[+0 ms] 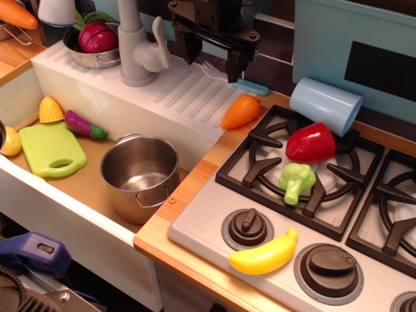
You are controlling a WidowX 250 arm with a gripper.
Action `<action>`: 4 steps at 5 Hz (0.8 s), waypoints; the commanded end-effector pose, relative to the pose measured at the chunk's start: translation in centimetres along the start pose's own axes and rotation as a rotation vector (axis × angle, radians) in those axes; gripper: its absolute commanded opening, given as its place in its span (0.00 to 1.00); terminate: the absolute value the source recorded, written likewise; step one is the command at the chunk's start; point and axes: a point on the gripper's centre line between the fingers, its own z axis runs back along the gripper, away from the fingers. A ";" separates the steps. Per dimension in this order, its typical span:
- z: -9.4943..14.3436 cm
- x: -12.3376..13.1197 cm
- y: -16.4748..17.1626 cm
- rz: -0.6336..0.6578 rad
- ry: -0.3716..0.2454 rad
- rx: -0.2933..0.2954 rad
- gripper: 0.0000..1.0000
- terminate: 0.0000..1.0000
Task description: Put carrot in pot or pan
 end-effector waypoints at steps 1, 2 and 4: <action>0.0 0.0 0.0 0.000 0.000 0.000 1.00 0.00; -1.0 0.5 -0.1 -0.004 -0.039 -0.041 1.00 0.00; -3.0 1.5 -0.9 -0.018 -0.101 -0.098 1.00 0.00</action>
